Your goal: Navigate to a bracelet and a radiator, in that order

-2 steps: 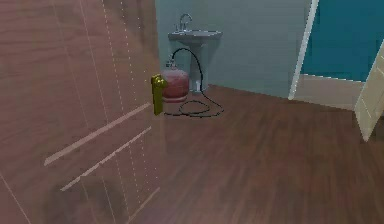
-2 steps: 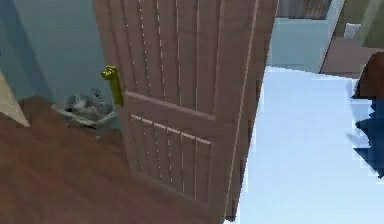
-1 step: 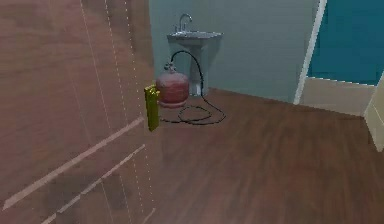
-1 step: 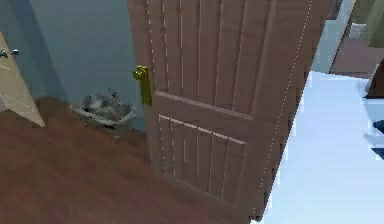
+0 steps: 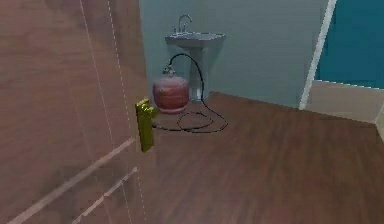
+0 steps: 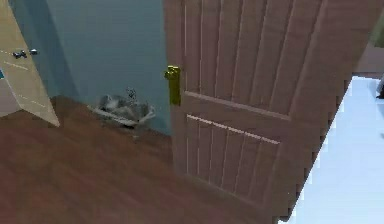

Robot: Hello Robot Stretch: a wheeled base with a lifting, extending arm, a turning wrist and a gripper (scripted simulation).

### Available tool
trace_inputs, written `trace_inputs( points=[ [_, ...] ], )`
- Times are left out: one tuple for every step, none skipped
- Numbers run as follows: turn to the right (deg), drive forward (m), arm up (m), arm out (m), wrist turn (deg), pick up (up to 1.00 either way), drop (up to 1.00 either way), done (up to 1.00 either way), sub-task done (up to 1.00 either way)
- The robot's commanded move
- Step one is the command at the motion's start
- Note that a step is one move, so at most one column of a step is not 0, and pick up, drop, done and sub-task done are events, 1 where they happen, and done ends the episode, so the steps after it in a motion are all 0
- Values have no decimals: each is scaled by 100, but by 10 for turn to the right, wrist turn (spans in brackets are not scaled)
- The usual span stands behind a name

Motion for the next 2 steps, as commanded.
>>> trace_inputs(
  points=[
    [270,0,0,0,0,0,0,0,0],
    [30,0,0,0,0,0,0,0,0]
  ],
)
